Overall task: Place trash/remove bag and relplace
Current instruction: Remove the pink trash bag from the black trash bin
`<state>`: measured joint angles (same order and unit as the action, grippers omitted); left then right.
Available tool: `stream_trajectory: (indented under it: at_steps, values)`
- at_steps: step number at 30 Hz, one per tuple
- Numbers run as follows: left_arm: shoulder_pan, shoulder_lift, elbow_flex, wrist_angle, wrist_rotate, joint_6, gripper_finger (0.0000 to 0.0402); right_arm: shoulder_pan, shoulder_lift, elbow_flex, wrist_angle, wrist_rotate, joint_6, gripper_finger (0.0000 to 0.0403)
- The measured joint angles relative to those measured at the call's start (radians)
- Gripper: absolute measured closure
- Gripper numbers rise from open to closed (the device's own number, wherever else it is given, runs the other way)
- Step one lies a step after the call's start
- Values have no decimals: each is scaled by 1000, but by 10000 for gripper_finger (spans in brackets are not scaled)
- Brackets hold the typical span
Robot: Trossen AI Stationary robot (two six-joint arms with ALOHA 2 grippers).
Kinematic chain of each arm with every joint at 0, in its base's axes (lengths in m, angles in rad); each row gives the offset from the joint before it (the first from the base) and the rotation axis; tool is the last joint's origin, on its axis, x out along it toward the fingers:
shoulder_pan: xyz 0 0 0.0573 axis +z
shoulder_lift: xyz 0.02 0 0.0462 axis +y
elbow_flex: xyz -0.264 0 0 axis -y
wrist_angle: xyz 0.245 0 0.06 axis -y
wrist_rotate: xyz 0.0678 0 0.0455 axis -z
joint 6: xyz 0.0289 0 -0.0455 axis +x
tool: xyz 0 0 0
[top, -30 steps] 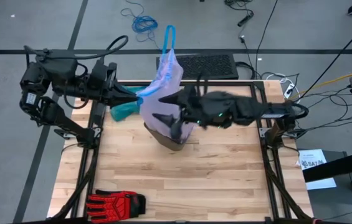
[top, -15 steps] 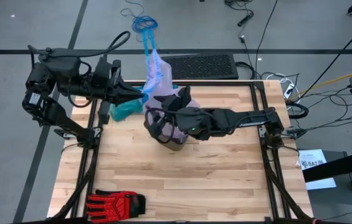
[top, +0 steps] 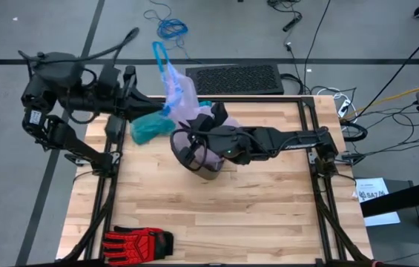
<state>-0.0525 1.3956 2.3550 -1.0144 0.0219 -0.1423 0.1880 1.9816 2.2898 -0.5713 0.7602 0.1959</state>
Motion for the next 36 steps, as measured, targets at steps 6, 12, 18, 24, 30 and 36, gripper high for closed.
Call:
stream_trajectory:
  at_steps: [6,12,18,24,30,36]
  values:
    - [0,-36,1,59,33,-6,402,-26,0,0,-20,-7,5,403]
    - [0,-47,1,66,69,-7,394,-38,1,0,-24,-31,4,403]
    - [0,-24,1,-2,6,47,330,-43,-1,0,-24,-39,1,403]
    - [0,21,0,-55,-192,151,258,-45,-11,0,-22,-58,1,403]
    - [0,32,1,-53,-263,187,225,-45,-13,0,-24,-59,-2,403]
    - [0,43,1,-82,-283,180,224,-45,-13,0,-22,-60,-2,403]
